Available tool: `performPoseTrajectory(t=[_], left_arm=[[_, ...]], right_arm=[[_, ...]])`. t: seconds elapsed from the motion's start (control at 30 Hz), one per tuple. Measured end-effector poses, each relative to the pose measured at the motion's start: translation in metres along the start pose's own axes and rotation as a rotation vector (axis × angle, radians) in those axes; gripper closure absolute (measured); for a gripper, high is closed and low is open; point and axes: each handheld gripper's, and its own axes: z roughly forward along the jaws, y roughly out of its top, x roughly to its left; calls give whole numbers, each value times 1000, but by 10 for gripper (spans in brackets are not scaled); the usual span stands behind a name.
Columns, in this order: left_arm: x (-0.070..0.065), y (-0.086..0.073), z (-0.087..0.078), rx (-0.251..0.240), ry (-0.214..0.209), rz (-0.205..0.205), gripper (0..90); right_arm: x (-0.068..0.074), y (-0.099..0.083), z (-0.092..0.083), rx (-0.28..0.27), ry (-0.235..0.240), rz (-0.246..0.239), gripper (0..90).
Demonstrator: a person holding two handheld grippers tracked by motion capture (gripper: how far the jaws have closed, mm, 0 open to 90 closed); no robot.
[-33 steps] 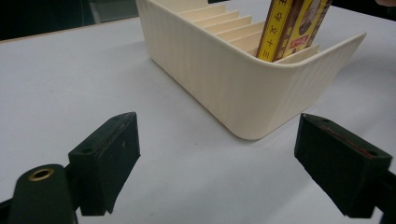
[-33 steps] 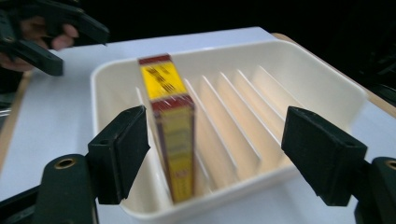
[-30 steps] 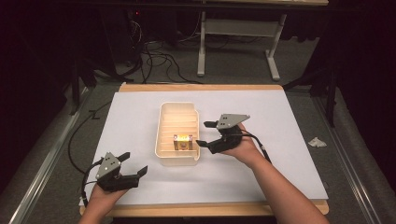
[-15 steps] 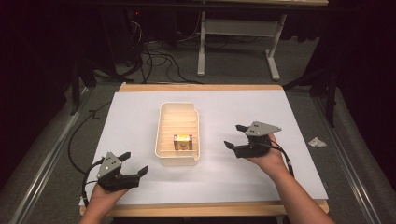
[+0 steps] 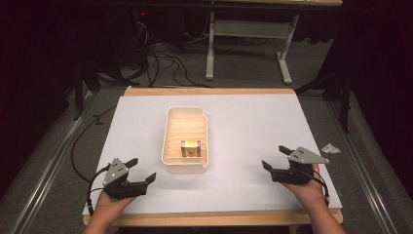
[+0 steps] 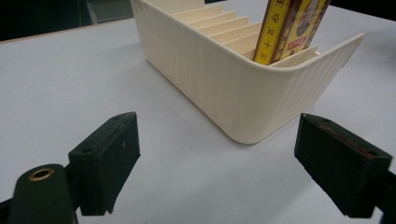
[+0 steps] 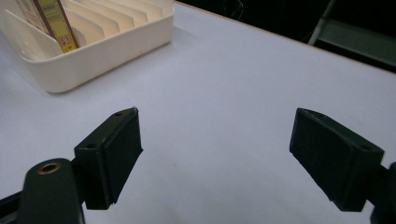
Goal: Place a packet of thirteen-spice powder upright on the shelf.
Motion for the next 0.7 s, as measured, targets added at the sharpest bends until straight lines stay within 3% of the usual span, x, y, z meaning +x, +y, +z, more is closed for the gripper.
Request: performPoseTrajectory(t=[0.03, 0.27, 0.37, 0.5, 0.7], left_arm=[[-1, 0, 0, -2, 1, 0, 148], [1, -3, 3, 10, 12, 3, 148], [1, -3, 4, 7, 21, -5, 148], [-1, -5, 3, 12, 21, 2, 148], [0, -4, 1, 7, 19, 0, 148]], right_arm=[[0, -8, -5, 9, -5, 38, 165], [-5, -11, -1, -7, -29, 46, 165], [-12, -14, 3, 12, -23, 62, 165], [-16, -16, 0, -2, -22, 87, 166], [-18, -16, 0, -4, -26, 87, 169]])
